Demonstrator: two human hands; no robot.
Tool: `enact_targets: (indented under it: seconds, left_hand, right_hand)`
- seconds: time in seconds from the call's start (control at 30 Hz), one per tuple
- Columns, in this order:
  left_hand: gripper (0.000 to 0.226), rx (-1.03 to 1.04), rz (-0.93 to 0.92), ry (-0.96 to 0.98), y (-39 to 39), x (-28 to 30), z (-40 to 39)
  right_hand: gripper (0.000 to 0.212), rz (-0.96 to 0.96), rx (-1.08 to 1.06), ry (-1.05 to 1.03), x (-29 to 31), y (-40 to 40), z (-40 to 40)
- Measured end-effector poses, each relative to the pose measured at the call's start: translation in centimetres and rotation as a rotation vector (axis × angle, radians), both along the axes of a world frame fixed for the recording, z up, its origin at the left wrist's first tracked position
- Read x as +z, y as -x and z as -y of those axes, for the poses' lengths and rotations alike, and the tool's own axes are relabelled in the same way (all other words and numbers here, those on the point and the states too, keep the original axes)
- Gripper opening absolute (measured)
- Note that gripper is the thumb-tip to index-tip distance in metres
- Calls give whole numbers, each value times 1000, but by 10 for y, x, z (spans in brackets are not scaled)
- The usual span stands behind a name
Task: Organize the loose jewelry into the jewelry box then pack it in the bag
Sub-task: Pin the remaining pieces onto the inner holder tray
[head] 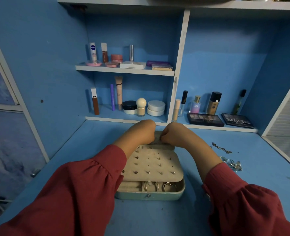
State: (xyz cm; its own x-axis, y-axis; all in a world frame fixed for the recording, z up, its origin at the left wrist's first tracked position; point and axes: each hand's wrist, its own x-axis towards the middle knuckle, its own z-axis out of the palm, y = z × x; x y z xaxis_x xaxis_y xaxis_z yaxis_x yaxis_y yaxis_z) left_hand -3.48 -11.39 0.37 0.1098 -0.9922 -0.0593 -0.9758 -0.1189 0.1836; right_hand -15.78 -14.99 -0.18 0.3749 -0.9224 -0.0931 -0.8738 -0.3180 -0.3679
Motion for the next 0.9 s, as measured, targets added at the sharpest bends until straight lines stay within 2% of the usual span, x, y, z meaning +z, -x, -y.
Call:
enact_targets:
  seconds: [0.1,0.27,0.57,0.73,0.9]
  left_hand:
    - [26,24,-40,-22,0,-2,-2]
    - [8,1,-152,-47,-3,-6,-4]
    - [14,-47,-407,78,-20,1,-23]
    - [28,-166,-352,-53,-28,-1,-33]
    - [19,-186,-364,-28,-25,-4,-32]
  right_hand:
    - [18,-38,25,25,2,0,-3]
    - [19,-51,93,22,5,-1,-8]
    - [23,72,82,7,14,5,-11]
    - [14,2,211,-56,15,8,-12]
    - [10,-62,278,-68,11,6,-14]
